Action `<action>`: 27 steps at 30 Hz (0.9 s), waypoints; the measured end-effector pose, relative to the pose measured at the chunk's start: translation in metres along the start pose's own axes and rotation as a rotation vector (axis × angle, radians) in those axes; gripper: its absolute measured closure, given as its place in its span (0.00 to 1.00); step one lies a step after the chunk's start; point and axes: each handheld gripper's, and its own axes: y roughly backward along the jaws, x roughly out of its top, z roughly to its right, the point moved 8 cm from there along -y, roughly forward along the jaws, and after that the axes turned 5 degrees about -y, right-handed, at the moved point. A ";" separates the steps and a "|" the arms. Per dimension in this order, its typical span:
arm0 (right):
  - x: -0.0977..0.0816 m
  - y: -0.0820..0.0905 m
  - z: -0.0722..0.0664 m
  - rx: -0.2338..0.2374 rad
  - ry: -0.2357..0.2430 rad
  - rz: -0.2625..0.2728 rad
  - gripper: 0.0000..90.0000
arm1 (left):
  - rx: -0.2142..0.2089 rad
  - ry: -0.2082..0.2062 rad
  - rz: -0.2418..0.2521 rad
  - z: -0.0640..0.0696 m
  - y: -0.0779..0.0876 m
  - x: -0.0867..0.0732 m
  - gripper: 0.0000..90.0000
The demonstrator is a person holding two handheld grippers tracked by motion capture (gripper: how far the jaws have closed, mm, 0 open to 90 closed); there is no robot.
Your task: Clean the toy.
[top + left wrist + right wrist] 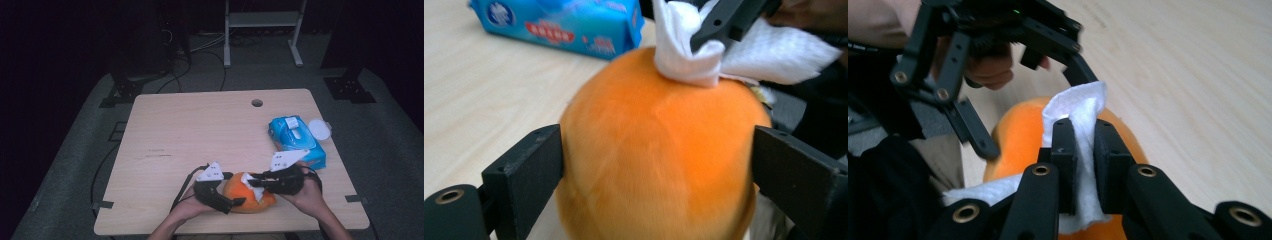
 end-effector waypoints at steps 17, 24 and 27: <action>0.000 0.000 0.026 -0.098 -0.064 0.071 0.89 | 0.206 -0.191 0.021 -0.023 0.020 -0.002 0.37; -0.020 0.003 0.040 -0.115 -0.131 0.054 0.89 | 0.096 -0.076 0.035 -0.023 0.023 -0.012 0.23; -0.009 -0.002 0.030 -0.105 -0.101 0.070 0.89 | 0.085 -0.002 0.058 -0.028 0.023 -0.008 0.19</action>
